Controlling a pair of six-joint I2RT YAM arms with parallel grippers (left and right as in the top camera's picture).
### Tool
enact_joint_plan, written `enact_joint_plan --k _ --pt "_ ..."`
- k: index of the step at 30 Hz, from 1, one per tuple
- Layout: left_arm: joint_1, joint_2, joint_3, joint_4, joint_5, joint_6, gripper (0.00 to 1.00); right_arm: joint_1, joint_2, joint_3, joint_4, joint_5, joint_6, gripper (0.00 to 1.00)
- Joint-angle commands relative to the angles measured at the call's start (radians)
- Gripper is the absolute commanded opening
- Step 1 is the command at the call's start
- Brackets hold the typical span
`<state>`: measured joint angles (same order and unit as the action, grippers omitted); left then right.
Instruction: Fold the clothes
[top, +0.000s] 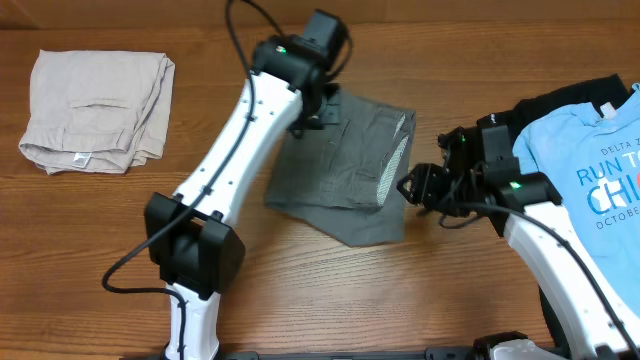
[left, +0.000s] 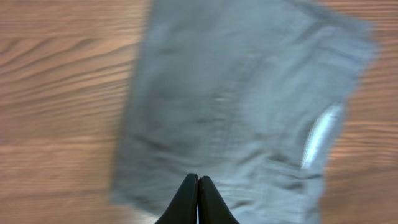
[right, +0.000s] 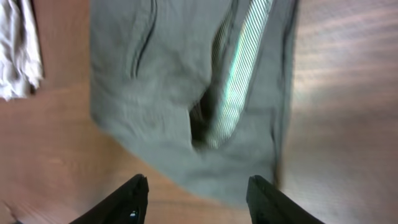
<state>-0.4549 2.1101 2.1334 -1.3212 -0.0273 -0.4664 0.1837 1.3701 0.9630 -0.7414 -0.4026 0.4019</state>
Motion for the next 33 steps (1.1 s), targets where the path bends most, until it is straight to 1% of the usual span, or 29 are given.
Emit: enact_joint_plan --k 1,2,5,9,15,16,17,18,19,20,23,25,30,32,33 --pt "0.09 0.001 -0.003 -0.074 -0.044 0.024 0.09 0.0 0.127 0.018 0.118 -0.115 0.047 0.57" --pt "0.115 0.001 -0.003 -0.108 -0.049 0.025 0.11 0.0 0.192 0.018 0.179 -0.155 0.072 0.57" --pt "0.16 0.001 -0.003 -0.155 -0.055 0.025 0.13 0.008 0.305 0.018 0.265 -0.19 0.109 0.57" --pt "0.191 0.001 -0.003 -0.188 -0.058 0.026 0.13 0.02 0.422 0.018 0.348 -0.243 0.126 0.56" --pt "0.193 0.001 -0.003 -0.191 -0.062 0.026 0.14 0.053 0.454 0.018 0.428 -0.277 0.127 0.56" --pt "0.193 0.001 -0.003 -0.191 -0.062 0.026 0.14 0.056 0.454 0.018 0.441 -0.283 0.155 0.54" --pt "0.193 0.001 -0.003 -0.191 -0.062 0.026 0.14 0.056 0.454 0.018 0.442 -0.283 0.171 0.47" --pt "0.193 0.001 -0.003 -0.191 -0.062 0.026 0.14 0.056 0.454 0.018 0.441 -0.283 0.18 0.43" --pt "0.193 0.001 -0.003 -0.192 -0.062 0.026 0.14 0.057 0.454 0.018 0.441 -0.283 0.179 0.31" --pt "0.193 0.001 -0.003 -0.192 -0.062 0.026 0.14 0.057 0.454 0.018 0.44 -0.281 0.179 0.04" --pt "0.193 0.001 -0.003 -0.194 -0.062 0.026 0.14 0.053 0.444 0.023 0.441 -0.301 0.17 0.04" --pt "0.193 0.001 -0.003 -0.194 -0.062 0.039 0.14 0.042 0.419 0.042 0.399 -0.327 0.148 0.04" --pt "0.193 0.001 -0.003 -0.192 -0.062 0.04 0.15 0.031 0.303 0.076 0.187 -0.303 0.141 0.04" --pt "0.193 0.001 -0.003 -0.192 -0.062 0.04 0.16 0.035 0.279 0.076 0.097 -0.219 0.142 0.04" --pt "0.193 0.001 -0.003 -0.192 -0.062 0.04 0.16 0.038 0.28 0.074 0.031 -0.133 0.142 0.04"
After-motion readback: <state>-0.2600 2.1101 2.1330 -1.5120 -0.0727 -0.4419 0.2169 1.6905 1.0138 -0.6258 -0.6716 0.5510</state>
